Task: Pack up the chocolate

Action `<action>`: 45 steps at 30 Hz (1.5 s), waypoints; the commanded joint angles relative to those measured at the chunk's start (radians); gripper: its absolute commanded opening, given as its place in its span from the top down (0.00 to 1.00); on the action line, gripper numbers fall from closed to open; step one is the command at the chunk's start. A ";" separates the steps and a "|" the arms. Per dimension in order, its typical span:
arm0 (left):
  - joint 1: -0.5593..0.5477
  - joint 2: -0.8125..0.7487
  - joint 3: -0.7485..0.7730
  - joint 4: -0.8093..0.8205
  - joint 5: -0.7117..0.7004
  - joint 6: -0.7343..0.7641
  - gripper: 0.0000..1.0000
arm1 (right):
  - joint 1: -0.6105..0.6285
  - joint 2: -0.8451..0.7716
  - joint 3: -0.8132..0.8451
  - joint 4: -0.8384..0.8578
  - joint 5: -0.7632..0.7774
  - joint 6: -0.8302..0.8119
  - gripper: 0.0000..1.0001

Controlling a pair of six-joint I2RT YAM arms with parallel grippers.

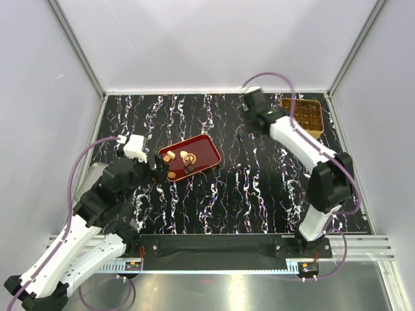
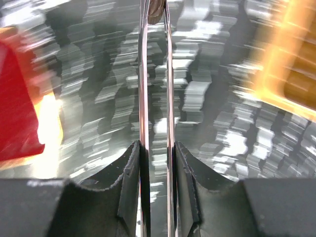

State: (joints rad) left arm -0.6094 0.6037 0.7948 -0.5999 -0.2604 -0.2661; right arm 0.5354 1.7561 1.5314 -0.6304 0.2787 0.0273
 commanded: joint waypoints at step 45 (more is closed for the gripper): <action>0.002 0.010 0.006 0.037 -0.013 0.007 0.01 | -0.514 0.376 0.575 -0.210 0.013 0.152 0.52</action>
State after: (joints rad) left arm -0.6094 0.6128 0.7948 -0.6003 -0.2604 -0.2657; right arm 0.0265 2.1677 2.0624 -0.8310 0.3199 0.1658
